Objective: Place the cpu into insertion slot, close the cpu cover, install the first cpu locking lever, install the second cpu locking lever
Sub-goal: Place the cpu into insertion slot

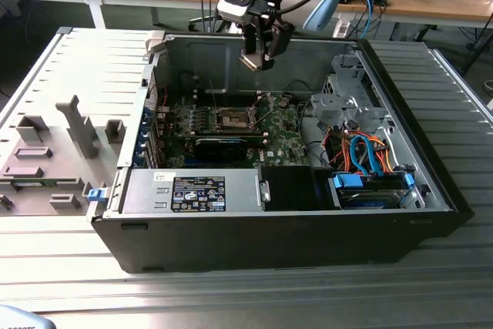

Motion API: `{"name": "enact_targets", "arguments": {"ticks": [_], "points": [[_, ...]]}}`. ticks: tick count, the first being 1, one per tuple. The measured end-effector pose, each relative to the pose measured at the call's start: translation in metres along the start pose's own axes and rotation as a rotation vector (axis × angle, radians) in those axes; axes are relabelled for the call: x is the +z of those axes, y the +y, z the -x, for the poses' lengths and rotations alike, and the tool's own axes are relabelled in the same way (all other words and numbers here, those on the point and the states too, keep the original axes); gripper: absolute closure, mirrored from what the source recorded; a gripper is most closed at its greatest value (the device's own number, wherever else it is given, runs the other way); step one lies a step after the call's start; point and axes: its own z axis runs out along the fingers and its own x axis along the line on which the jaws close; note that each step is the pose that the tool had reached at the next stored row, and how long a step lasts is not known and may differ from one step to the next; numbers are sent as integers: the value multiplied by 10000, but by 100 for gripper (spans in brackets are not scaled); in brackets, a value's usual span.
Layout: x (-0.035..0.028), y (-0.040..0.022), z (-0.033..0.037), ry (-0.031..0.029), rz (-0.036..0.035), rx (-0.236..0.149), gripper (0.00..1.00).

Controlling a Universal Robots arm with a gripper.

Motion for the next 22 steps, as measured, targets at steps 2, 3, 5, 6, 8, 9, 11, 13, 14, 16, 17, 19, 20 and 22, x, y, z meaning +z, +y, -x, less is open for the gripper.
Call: {"name": "enact_targets", "arguments": {"ticks": [2,3,5,6,8,9,11,13,14,16,17,19,20,22], "points": [[0,0,0,-2,0,17,46],[0,0,0,-2,0,27,46],[1,0,0,-4,1,41,46],[1,0,0,-5,1,58,46],[1,0,0,-8,2,97,46],[2,0,0,-9,3,115,46],[2,0,0,-13,3,163,46],[3,0,0,-18,4,209,46],[3,0,0,-22,4,263,46],[3,0,0,-25,6,304,46],[4,0,0,-28,7,342,46],[4,0,0,-32,7,387,46],[5,0,0,-34,8,419,46],[5,0,0,-40,9,484,46]]}}
